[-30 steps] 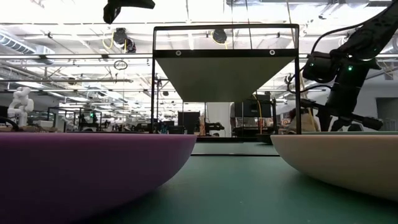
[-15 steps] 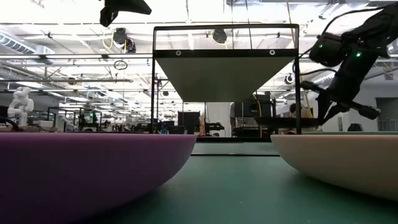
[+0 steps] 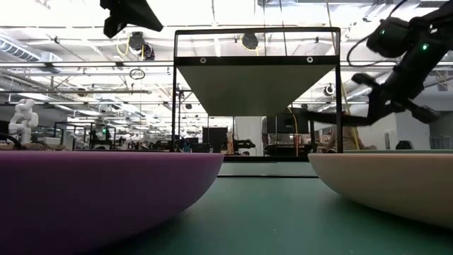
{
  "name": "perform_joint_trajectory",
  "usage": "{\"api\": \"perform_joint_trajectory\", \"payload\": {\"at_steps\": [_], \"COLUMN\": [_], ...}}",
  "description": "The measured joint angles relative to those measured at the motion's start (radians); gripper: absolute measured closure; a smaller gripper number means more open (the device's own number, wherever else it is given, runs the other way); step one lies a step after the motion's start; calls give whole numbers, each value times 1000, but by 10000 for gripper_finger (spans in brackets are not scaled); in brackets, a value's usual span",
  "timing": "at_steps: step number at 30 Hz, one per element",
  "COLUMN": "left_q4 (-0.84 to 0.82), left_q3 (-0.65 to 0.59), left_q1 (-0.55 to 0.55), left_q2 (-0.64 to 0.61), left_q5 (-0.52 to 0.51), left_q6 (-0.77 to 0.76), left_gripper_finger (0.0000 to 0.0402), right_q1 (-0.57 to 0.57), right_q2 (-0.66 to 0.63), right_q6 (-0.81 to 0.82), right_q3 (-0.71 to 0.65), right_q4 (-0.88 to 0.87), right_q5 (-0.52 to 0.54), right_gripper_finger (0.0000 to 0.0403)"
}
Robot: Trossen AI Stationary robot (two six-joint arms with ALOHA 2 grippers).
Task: Place and stack plates onto a shelf
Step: Put the top right black plate on the shelf
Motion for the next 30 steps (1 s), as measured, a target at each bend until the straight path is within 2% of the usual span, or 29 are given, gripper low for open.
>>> {"api": "perform_joint_trajectory", "payload": {"at_steps": [5,15,23,30], "left_q4": [1,2,1,1], "left_q3": [0,0,0,0], "left_q1": [0,0,0,0], "left_q2": [0,0,0,0], "left_q5": [0,0,0,0], "left_q6": [-26,-28,-103,-125], "left_gripper_finger": [400,400,400,400], "right_q1": [7,28,80,171], "right_q2": [-19,14,94,199], "right_q6": [-27,-173,-232,-256], "right_q3": [99,336,495,617], "right_q4": [-37,-86,-109,-92], "right_q5": [59,64,64,64], "right_gripper_finger": [402,403,403,403]}}
